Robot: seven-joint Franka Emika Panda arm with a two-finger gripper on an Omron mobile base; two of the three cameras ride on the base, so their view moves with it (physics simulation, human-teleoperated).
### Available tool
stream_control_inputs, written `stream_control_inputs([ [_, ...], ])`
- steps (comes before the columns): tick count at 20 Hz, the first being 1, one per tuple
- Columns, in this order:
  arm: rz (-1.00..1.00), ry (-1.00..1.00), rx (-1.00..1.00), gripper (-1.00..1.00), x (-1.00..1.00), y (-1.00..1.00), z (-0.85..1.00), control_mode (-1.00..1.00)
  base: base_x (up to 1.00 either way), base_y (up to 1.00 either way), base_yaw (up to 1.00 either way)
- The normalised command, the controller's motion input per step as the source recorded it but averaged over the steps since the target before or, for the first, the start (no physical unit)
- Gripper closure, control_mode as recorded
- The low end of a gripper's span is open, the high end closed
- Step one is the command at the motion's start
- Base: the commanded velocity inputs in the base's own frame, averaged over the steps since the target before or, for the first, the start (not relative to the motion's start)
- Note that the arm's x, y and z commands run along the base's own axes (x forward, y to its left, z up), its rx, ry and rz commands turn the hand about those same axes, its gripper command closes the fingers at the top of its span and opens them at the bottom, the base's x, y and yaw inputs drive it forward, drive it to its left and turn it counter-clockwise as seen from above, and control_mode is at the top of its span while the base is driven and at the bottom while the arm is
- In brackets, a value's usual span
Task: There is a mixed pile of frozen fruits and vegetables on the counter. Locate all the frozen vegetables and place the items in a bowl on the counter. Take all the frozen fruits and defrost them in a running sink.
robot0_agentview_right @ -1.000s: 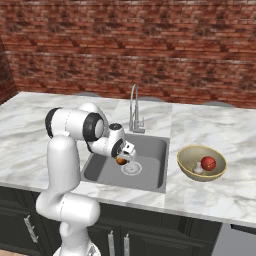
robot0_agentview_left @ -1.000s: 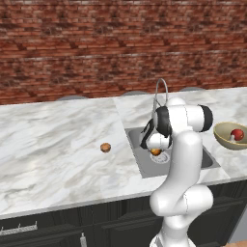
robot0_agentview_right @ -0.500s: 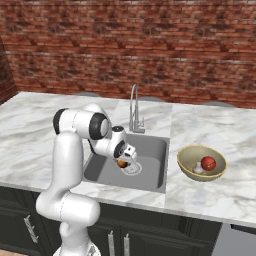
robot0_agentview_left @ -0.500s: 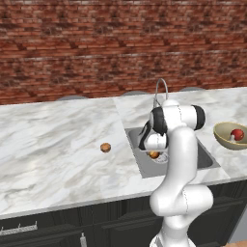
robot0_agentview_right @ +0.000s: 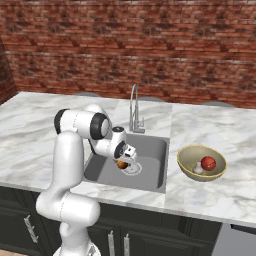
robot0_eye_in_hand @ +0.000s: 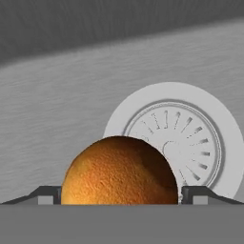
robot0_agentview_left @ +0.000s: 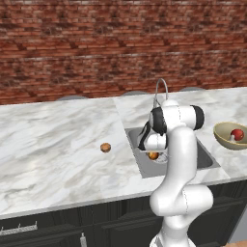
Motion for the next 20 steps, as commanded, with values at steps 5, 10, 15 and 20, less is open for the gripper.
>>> stream_control_inputs([
  [5,-0.03,0.00,0.01,-1.00,-0.11,0.00,0.31,-1.00,0.00,0.00,0.00],
  [10,-0.06,-0.04,0.04,-1.00,-0.17,0.16,0.64,-1.00,0.00,0.00,0.00],
  [15,-0.06,-0.01,0.00,-1.00,-0.21,0.24,0.82,-1.00,0.00,0.00,0.00],
  [20,-0.05,0.00,0.00,-1.00,-0.25,0.02,0.99,-1.00,0.00,0.00,0.00],
])
